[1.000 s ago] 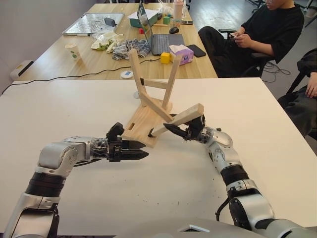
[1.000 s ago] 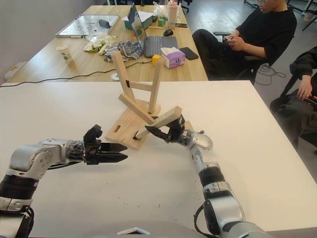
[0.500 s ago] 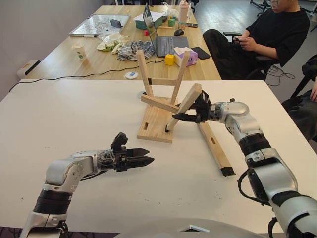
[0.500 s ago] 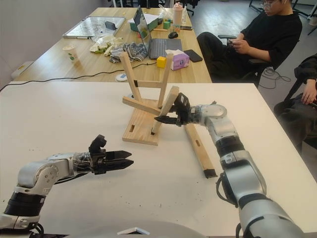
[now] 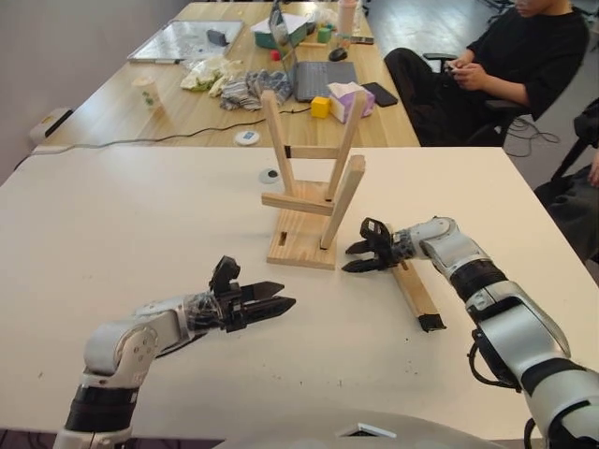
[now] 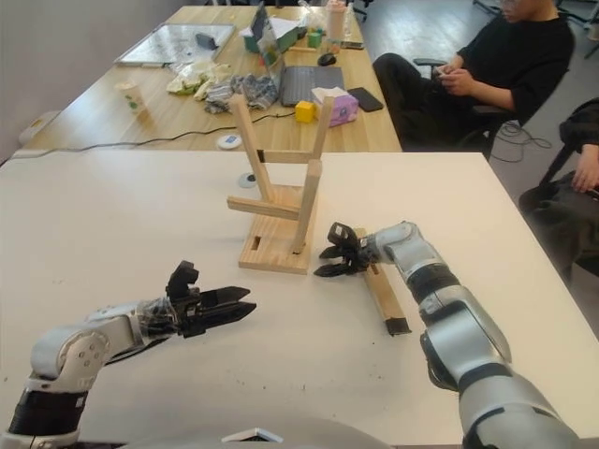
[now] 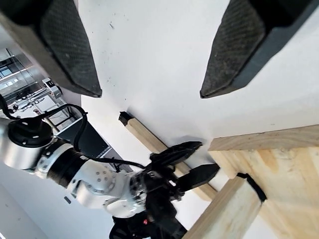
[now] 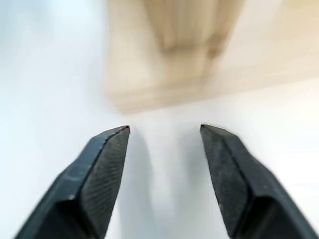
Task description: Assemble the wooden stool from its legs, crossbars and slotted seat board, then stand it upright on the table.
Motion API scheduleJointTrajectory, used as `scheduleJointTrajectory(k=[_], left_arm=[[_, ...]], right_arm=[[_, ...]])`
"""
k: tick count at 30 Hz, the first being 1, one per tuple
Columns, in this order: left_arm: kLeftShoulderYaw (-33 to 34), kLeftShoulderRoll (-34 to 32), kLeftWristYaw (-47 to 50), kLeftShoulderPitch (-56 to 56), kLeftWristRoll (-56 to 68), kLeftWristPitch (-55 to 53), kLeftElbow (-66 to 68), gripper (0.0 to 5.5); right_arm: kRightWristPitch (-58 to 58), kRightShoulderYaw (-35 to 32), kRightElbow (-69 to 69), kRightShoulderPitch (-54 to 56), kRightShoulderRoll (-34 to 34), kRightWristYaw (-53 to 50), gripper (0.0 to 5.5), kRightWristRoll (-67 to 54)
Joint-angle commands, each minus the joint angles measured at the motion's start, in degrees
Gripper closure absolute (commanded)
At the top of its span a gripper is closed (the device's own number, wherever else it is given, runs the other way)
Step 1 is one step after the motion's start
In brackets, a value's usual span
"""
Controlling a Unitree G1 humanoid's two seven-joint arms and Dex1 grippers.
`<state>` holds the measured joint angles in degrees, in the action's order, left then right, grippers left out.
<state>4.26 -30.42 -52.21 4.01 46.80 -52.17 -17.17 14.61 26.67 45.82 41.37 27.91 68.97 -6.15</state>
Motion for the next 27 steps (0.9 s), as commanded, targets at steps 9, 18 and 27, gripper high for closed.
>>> scheduleJointTrajectory(k=[9, 18, 27], left_arm=[[2.9, 3.5, 6.7, 4.2, 3.0, 2.5, -5.6, 1.86], [3.1, 4.1, 9.4, 5.2, 3.9, 3.0, -6.3, 1.86], [3.7, 4.3, 12.3, 4.8, 4.4, 3.9, -8.7, 1.86]], right_arm=[[30.6, -22.6, -26.7, -7.3, 6.8, -17.0, 1.54, -4.6], [63.4, -38.5, -57.9, -26.6, -5.5, -40.1, 1.54, -9.1], [58.6, -28.2, -63.0, -35.4, -0.8, -45.6, 1.93, -5.6]])
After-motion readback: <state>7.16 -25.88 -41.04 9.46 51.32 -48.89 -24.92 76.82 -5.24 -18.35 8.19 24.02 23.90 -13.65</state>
